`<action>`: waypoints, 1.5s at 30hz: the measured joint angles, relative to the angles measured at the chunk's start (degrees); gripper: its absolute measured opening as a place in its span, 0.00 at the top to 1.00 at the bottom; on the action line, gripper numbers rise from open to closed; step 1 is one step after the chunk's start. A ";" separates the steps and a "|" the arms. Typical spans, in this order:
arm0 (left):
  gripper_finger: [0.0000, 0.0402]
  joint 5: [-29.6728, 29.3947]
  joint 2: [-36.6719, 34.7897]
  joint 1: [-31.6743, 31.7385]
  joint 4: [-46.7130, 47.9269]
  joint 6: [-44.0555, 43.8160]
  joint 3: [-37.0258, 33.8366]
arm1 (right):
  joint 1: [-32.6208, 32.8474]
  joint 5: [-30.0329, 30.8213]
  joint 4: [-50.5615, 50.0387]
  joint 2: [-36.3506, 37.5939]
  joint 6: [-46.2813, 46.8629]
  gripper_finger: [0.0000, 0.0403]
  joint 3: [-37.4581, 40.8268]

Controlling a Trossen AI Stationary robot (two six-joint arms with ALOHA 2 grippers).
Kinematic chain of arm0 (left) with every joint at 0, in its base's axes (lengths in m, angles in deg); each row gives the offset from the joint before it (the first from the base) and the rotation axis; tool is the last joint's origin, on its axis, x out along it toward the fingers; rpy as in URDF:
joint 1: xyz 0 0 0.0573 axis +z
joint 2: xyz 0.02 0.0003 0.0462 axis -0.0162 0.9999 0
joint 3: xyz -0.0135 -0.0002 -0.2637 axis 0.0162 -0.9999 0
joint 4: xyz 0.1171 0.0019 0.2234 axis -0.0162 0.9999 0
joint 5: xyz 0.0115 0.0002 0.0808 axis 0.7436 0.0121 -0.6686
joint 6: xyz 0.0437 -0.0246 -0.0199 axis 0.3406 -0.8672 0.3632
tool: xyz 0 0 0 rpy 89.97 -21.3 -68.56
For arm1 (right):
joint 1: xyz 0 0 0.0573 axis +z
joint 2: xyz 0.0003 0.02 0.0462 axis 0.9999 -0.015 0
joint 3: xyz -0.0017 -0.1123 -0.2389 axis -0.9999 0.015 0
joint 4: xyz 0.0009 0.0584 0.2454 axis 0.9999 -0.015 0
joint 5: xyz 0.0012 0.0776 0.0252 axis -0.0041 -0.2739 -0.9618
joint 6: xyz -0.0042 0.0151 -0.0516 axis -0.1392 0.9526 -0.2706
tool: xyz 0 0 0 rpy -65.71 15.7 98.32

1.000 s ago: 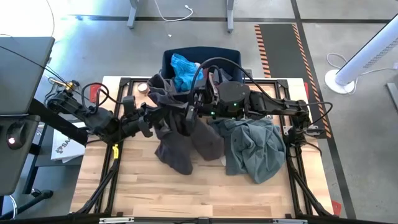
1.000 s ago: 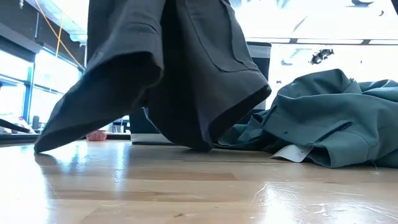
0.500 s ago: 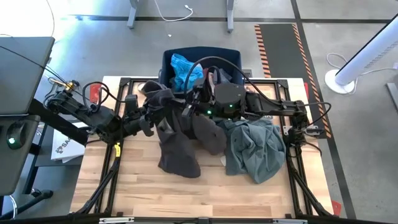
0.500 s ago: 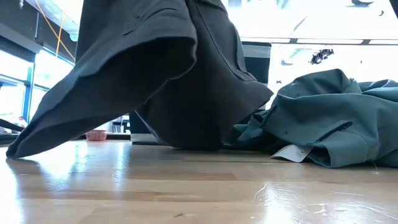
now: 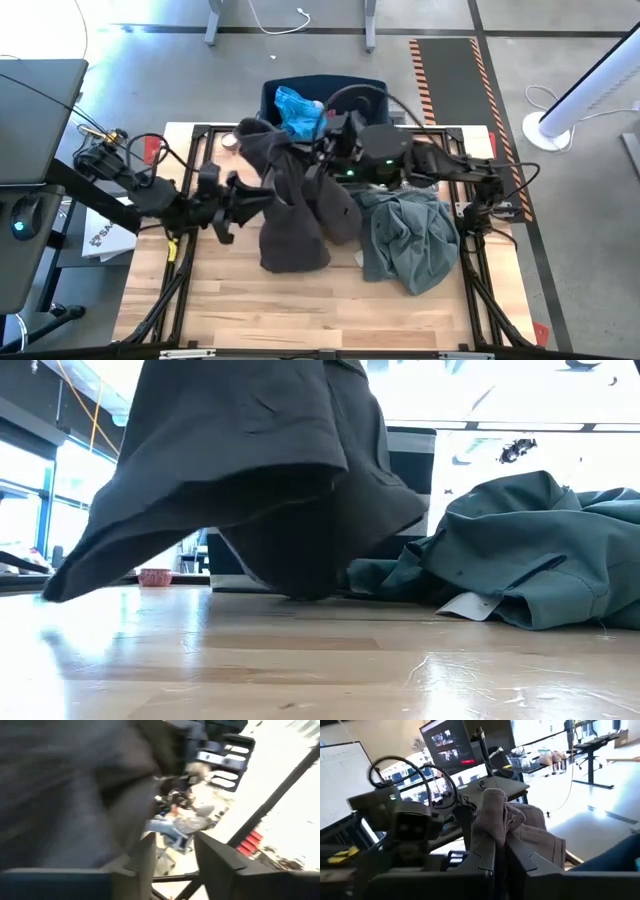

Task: Sort clothes
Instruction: Fold the dark grey short

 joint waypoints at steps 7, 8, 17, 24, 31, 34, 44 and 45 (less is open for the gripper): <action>0.50 -11.39 -6.63 -7.37 3.59 4.89 -0.02 | 0.31 -4.71 -3.09 3.29 -0.37 0.99 -0.02; 0.49 -13.58 -7.62 -8.44 3.51 6.66 0.00 | 0.52 -6.70 -3.12 3.58 -0.38 0.99 -0.02; 0.48 -17.79 -11.35 -11.73 8.69 21.01 0.00 | 3.69 -12.28 1.76 5.17 1.16 0.99 -0.06; 0.48 -20.37 -11.77 -12.19 16.40 21.25 -0.02 | 5.78 -13.12 4.42 6.44 2.28 0.99 -0.11; 0.48 -24.25 -12.92 -14.44 22.80 21.02 -0.02 | 7.91 -13.13 5.52 7.19 2.67 0.99 -0.11; 0.48 -22.96 -12.76 -14.39 23.19 21.11 -0.02 | 8.41 -12.93 6.64 7.30 2.55 0.99 -0.11; 0.48 -13.42 -11.60 -7.43 17.28 23.50 -0.04 | 8.45 -12.85 7.13 7.23 2.65 0.99 -0.11; 0.48 -12.21 -11.24 -6.50 17.08 23.65 -0.04 | 8.45 -12.85 7.15 7.21 2.65 0.99 -0.11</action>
